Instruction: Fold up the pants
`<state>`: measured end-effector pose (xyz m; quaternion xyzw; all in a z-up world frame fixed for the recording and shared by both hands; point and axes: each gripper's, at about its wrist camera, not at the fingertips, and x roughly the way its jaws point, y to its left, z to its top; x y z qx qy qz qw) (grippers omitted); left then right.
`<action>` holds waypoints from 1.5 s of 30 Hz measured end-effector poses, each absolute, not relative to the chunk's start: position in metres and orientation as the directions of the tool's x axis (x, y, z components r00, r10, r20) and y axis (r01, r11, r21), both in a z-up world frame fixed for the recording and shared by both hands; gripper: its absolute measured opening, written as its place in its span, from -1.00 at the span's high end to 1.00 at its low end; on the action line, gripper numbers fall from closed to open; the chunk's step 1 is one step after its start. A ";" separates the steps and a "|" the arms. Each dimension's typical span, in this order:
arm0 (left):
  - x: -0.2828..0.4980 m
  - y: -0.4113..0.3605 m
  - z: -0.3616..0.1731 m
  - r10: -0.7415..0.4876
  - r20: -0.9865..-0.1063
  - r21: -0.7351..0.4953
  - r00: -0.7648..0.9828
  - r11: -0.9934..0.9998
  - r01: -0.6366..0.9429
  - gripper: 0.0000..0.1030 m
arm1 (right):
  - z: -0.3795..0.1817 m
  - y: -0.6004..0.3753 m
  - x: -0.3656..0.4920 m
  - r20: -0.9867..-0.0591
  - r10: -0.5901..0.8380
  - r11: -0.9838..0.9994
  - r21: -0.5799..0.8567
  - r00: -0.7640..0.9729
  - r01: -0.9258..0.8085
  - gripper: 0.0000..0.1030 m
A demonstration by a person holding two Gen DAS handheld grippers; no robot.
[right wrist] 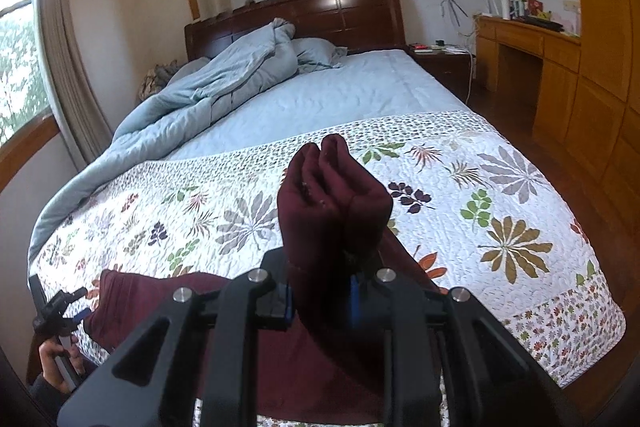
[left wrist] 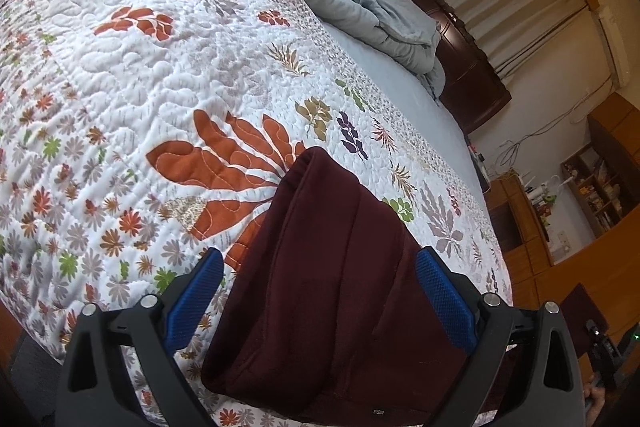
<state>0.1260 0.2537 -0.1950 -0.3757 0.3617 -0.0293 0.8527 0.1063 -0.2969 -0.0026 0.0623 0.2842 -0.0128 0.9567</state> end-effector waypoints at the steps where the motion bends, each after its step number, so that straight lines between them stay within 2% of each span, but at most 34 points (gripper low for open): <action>1: 0.126 0.254 -0.195 -0.324 -0.593 -0.664 0.737 0.714 -0.220 -0.89 | -0.004 -0.293 0.108 -0.549 0.013 0.993 0.106 0.836 0.055 0.65; 19: 0.122 0.256 -0.194 -0.355 -0.563 -0.693 0.746 0.695 -0.192 -0.89 | -0.050 -0.213 0.133 -0.653 -0.007 0.994 -0.086 0.757 -0.065 0.64; 29: 0.125 0.253 -0.194 -0.358 -0.568 -0.687 0.741 0.702 -0.188 -0.90 | -0.071 -0.187 0.134 -0.657 -0.053 0.970 -0.212 0.752 -0.117 0.64; 38: 0.126 0.252 -0.194 -0.353 -0.570 -0.682 0.742 0.707 -0.188 -0.90 | -0.080 -0.177 0.132 -0.662 -0.063 0.955 -0.256 0.746 -0.147 0.64; 41: 0.127 0.252 -0.195 -0.351 -0.571 -0.681 0.742 0.708 -0.189 -0.90 | -0.088 -0.169 0.131 -0.656 -0.087 0.939 -0.306 0.750 -0.159 0.65; 45: 0.125 0.254 -0.195 -0.350 -0.568 -0.682 0.745 0.706 -0.188 -0.90 | -0.112 -0.149 0.128 -0.623 -0.174 0.866 -0.465 0.762 -0.183 0.65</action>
